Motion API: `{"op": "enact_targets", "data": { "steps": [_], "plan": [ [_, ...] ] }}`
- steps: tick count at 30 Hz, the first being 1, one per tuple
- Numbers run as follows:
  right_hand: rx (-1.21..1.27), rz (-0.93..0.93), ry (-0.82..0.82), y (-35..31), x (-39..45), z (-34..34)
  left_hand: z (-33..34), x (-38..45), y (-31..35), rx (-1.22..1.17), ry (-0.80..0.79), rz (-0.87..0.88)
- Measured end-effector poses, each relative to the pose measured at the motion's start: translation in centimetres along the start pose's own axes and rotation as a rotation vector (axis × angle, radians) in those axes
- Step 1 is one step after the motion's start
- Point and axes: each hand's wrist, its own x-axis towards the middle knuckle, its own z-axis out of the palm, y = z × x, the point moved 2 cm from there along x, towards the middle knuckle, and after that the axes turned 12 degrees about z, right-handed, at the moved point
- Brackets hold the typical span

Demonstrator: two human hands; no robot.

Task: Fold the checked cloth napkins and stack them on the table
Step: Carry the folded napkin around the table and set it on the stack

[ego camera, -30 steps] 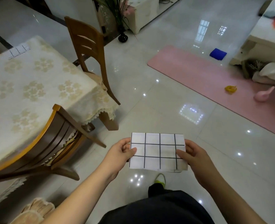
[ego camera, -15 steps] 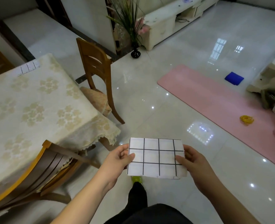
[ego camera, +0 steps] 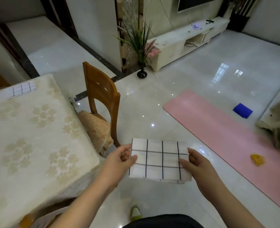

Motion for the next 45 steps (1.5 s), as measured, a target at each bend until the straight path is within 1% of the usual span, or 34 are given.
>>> {"op": "enact_targets", "data": {
  "steps": [4,9,14,18,22,27,31,34,38,41,45],
  "plan": [
    [0.032,-0.035,0.02,-3.9,3.9,-0.2,-0.3,5.6,2.4,0.036,-0.018,0.029],
    [0.059,-0.058,0.014,-8.3,10.1,-1.8,1.4,12.1,4.2,-0.055,0.023,0.01],
    [0.108,-0.064,-0.014,-12.3,18.3,-4.1,3.0,19.7,5.8,-0.11,0.081,0.0],
    [0.102,-0.063,-0.057,-16.8,23.3,-5.9,4.4,25.9,8.2,-0.144,0.149,-0.02],
    [0.076,-0.081,-0.12,-22.0,27.5,-7.7,5.8,30.8,10.8,-0.186,0.163,-0.015],
    [0.027,-0.1,-0.175,-26.7,32.7,-8.1,6.0,35.9,12.9,-0.231,0.25,0.003],
    [0.009,-0.108,-0.234,-29.7,37.1,-6.9,4.7,39.8,13.5,-0.268,0.31,0.006],
    [0.0,-0.099,-0.247,-31.8,40.8,-5.1,3.1,42.9,13.4,-0.276,0.342,-0.007],
    [-0.034,-0.1,-0.265,-34.7,46.0,-1.6,0.1,47.4,12.6,-0.284,0.408,-0.009],
    [-0.054,-0.083,-0.282,-37.1,49.8,1.2,-2.7,51.0,12.2,-0.284,0.422,-0.024],
    [-0.074,-0.059,-0.316,-40.5,53.4,4.9,-6.4,55.0,12.9,-0.322,0.482,-0.021]
  ]
}}
